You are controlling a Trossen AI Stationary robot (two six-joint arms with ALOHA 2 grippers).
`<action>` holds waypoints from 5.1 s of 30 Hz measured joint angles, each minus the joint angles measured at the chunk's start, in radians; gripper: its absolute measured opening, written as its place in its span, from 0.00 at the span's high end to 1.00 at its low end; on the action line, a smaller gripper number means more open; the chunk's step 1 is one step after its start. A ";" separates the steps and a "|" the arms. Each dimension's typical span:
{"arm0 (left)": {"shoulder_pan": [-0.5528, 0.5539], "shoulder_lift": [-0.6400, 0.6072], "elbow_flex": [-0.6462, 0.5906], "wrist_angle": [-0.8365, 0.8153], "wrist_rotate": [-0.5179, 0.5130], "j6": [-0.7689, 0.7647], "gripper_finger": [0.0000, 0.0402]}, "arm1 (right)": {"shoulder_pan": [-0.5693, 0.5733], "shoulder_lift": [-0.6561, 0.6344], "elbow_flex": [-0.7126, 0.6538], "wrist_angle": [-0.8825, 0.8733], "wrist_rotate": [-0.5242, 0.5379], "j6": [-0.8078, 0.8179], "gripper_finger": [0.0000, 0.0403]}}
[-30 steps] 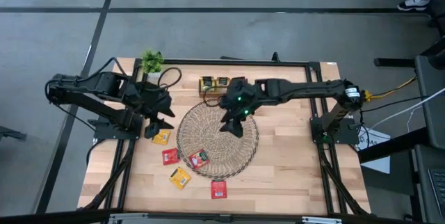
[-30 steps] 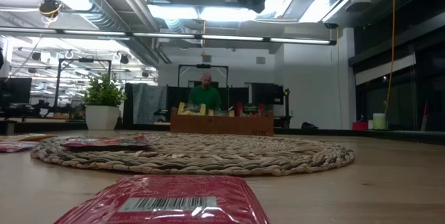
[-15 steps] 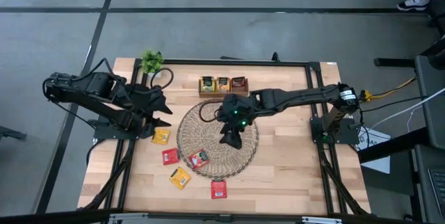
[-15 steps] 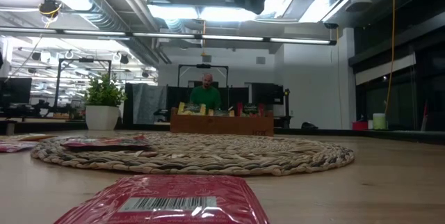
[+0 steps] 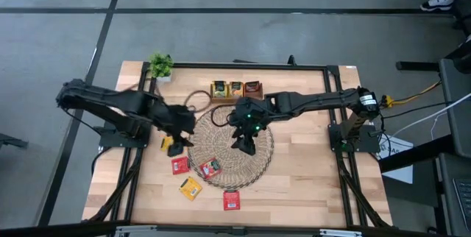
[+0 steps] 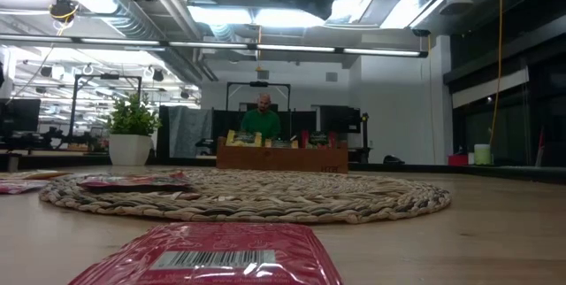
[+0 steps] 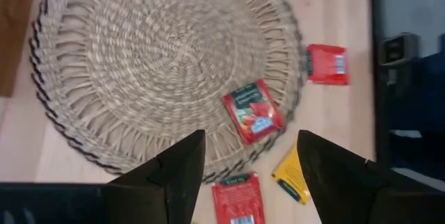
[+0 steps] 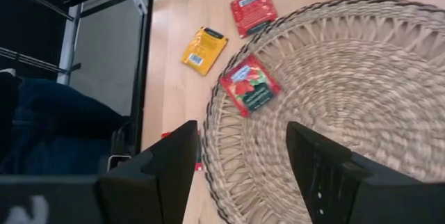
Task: Pick & Place Tea
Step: Put the right red tea bag into the right of the wooden organizer
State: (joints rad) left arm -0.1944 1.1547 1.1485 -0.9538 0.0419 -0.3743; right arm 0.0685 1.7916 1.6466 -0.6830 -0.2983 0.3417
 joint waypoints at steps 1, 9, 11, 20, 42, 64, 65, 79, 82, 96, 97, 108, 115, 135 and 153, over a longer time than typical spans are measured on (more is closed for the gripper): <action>0.000 0.022 -0.013 0.020 -0.009 -0.011 0.44 | 0.001 0.000 0.000 0.000 -0.001 0.011 0.45; -0.007 0.226 -0.035 0.049 -0.043 -0.177 0.44 | -0.001 0.000 0.000 -0.050 0.001 0.067 0.45; -0.015 0.272 -0.035 0.070 -0.028 -0.210 0.44 | 0.000 0.000 0.000 -0.086 0.015 0.046 0.45; -0.104 0.374 -0.035 0.169 -0.044 -0.380 0.44 | -0.003 -0.002 0.000 -0.285 0.043 -0.098 0.45; -0.251 0.572 -0.035 0.310 -0.286 -0.581 0.44 | 0.023 -0.011 0.001 -0.467 0.132 -0.378 0.45; -0.205 0.630 -0.035 0.296 -0.302 -0.527 0.44 | 0.120 -0.368 0.002 -0.407 0.310 -0.236 0.45; -0.199 0.630 -0.038 0.301 -0.301 -0.519 0.44 | 0.125 -0.373 0.002 -0.416 0.323 -0.235 0.45; -0.094 0.631 -0.111 0.408 -0.159 -0.402 0.45 | 0.141 -0.386 0.001 -0.438 0.385 -0.215 0.45; -0.081 0.631 -0.111 0.404 -0.154 -0.384 0.51 | 0.141 -0.386 0.001 -0.438 0.392 -0.214 0.45; -0.068 0.658 -0.088 0.422 -0.171 -0.371 0.99 | 0.141 -0.386 0.001 -0.448 0.411 -0.215 0.45; -0.065 0.659 -0.082 0.418 -0.169 -0.371 0.99 | 0.141 -0.386 0.001 -0.447 0.411 -0.216 0.45; -0.065 0.580 -0.010 0.371 -0.240 -0.371 1.00 | 0.140 -0.386 0.000 -0.447 0.411 -0.216 0.45; -0.066 0.416 0.019 0.383 -0.488 -0.326 1.00 | 0.140 -0.387 0.000 -0.433 0.412 -0.188 0.45; 0.066 0.230 0.019 0.796 -0.609 0.313 1.00 | -0.023 -0.387 0.000 -0.203 0.253 0.052 0.45; 0.145 0.231 0.019 0.892 -0.507 0.545 1.00 | -0.175 -0.270 0.001 -0.189 0.182 0.103 0.45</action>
State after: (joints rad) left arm -0.0498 1.3853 1.1679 -0.0620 -0.4649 0.1711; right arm -0.1063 1.5213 1.6474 -0.8719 -0.1167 0.4448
